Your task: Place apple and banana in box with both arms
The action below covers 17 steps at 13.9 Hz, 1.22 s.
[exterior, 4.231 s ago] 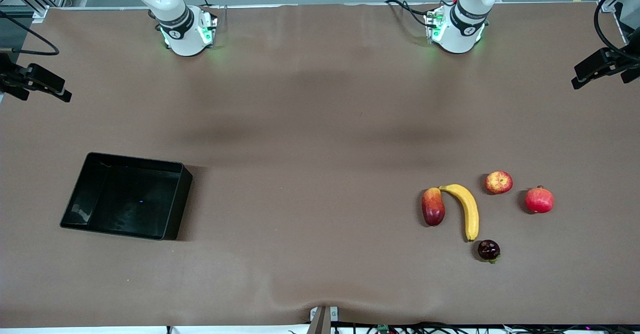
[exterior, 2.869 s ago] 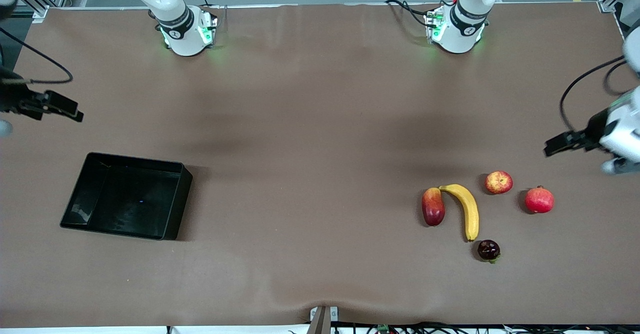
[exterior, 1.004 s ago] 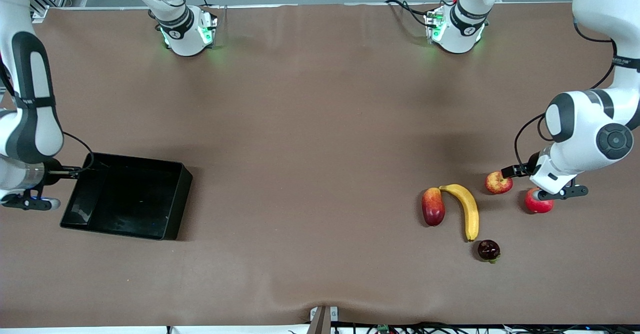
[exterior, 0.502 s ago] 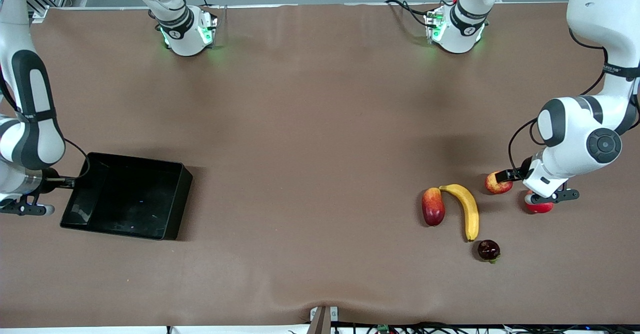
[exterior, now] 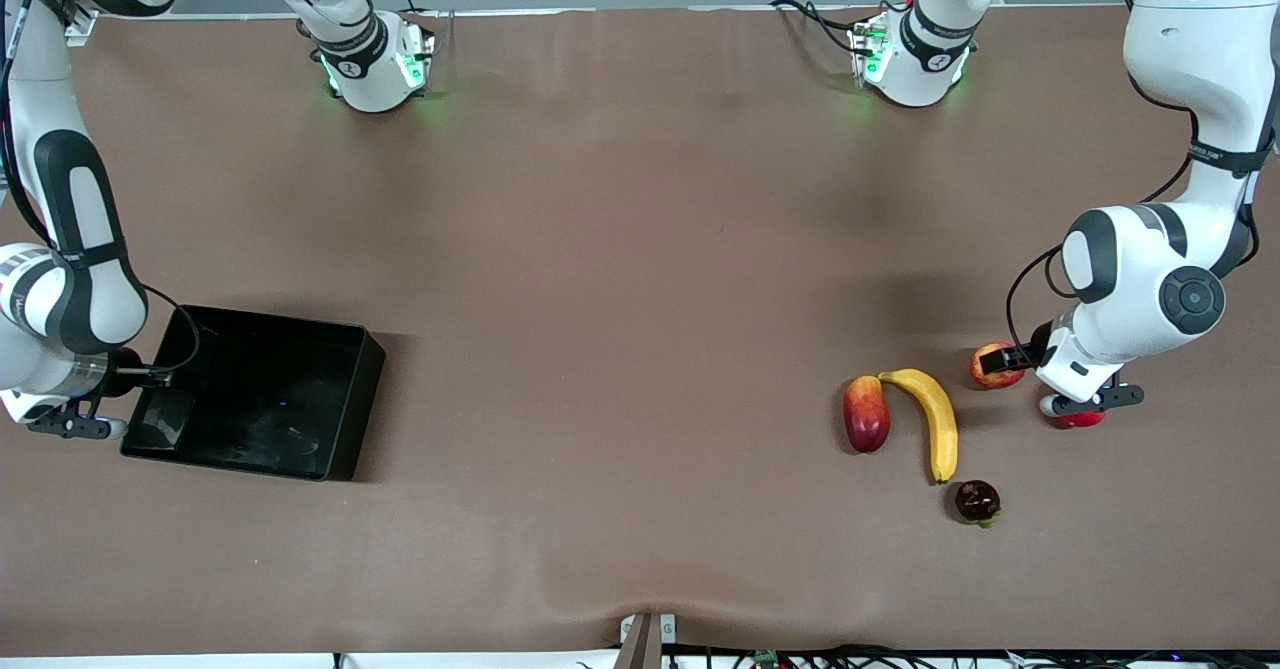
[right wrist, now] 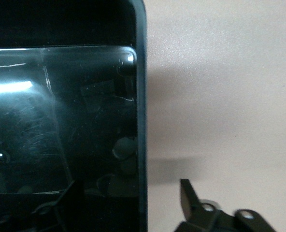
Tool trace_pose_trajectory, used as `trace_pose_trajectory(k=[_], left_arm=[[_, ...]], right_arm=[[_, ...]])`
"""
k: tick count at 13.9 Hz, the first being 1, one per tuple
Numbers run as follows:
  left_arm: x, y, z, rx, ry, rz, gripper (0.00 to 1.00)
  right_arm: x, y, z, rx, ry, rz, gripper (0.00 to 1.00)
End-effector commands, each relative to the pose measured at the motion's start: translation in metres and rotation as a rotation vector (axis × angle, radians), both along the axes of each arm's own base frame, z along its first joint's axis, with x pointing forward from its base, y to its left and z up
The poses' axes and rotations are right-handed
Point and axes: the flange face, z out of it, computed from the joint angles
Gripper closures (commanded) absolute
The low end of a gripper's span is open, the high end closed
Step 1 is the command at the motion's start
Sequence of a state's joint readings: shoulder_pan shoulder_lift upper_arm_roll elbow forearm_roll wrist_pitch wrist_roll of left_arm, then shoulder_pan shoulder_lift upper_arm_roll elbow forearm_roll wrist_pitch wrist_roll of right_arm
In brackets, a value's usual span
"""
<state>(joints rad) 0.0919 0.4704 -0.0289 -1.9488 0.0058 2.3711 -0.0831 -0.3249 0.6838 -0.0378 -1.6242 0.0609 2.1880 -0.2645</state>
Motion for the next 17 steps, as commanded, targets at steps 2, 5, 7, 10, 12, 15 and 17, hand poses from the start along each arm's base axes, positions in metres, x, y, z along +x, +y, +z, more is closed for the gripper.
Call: trace_pose_trajectory(k=[2, 5, 7, 10, 12, 15, 17], left_arm=[[0.003, -0.003, -0.008, -0.011, -0.018, 0.013, 0.00], [0.003, -0.001, -0.016, -0.012, -0.018, 0.015, 0.00], [0.003, -0.002, -0.016, -0.012, -0.018, 0.014, 0.00], [0.001, -0.002, -0.021, -0.012, -0.009, 0.014, 0.00], [0.000, -0.002, -0.024, -0.013, -0.004, 0.014, 0.11], [-0.001, -0.004, -0.024, -0.014, -0.003, 0.011, 0.33], [0.000, -0.008, -0.024, -0.018, -0.003, 0.000, 0.52]], right_arm=[[-0.006, -0.007, -0.001, 0.025, -0.009, -0.011, 1.00], [-0.007, -0.008, -0.001, 0.029, -0.006, -0.018, 1.00], [-0.007, -0.007, 0.000, 0.030, -0.006, -0.017, 1.00], [-0.003, 0.005, 0.013, 0.047, 0.026, 0.001, 1.00], [0.008, 0.016, 0.052, 0.058, 0.020, 0.025, 1.00], [0.028, 0.064, 0.100, 0.062, 0.004, 0.103, 1.00], [0.038, 0.113, 0.116, 0.065, -0.012, 0.162, 1.00]])
